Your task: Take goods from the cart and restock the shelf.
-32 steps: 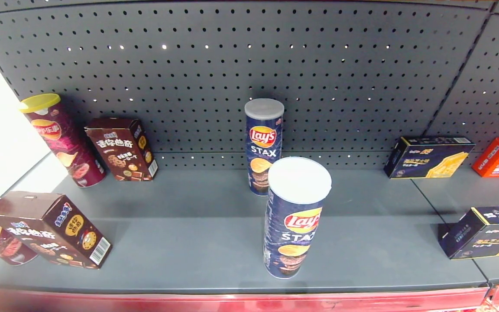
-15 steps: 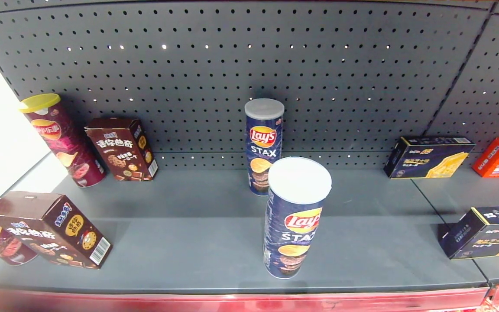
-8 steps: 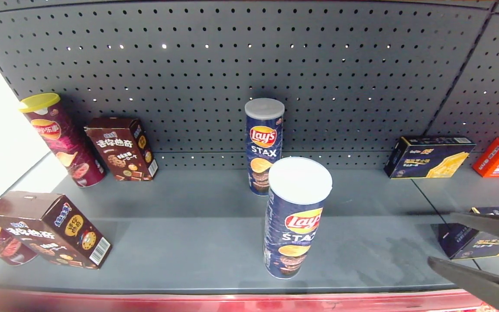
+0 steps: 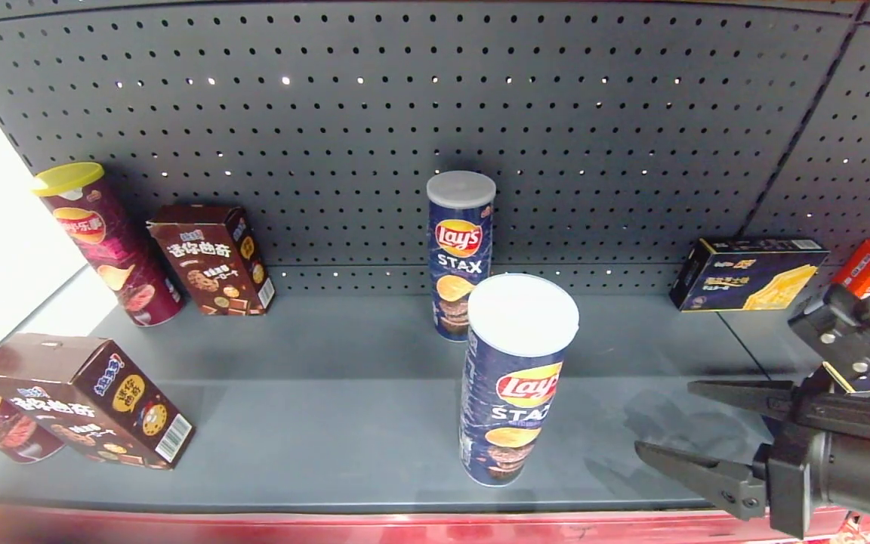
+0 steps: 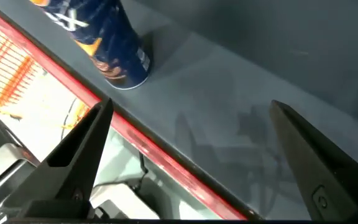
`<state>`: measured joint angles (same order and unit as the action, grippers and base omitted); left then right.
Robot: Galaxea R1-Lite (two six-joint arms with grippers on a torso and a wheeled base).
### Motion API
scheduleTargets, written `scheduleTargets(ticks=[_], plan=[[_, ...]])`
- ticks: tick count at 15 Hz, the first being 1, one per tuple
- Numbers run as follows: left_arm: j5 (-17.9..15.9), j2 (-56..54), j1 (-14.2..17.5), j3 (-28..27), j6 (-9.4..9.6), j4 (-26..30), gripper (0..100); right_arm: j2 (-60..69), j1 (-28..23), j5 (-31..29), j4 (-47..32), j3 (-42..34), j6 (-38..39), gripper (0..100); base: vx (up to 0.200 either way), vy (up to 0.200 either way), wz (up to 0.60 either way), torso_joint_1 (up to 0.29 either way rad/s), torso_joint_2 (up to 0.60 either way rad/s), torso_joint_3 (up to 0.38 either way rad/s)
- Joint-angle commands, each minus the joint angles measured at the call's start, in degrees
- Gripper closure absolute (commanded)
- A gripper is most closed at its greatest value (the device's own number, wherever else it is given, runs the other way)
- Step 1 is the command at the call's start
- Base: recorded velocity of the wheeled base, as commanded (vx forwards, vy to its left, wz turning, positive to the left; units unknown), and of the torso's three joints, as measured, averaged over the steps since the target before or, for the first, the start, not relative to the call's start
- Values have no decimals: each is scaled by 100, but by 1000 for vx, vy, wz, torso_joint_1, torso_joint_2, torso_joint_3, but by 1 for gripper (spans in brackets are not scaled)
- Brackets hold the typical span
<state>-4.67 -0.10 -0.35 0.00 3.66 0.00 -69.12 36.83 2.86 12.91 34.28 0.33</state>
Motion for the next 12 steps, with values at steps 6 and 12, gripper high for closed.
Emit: scheduleTargets(ticks=[6, 12], plan=[[-8, 19, 0, 0, 30, 9, 0, -1464, 26, -163, 168, 1002, 2, 0, 0, 0, 0, 0, 0, 0], [19, 10, 0, 0, 3, 9, 0, -1877, 176, -251, 168, 1336, 2, 0, 0, 0, 0, 0, 0, 0]])
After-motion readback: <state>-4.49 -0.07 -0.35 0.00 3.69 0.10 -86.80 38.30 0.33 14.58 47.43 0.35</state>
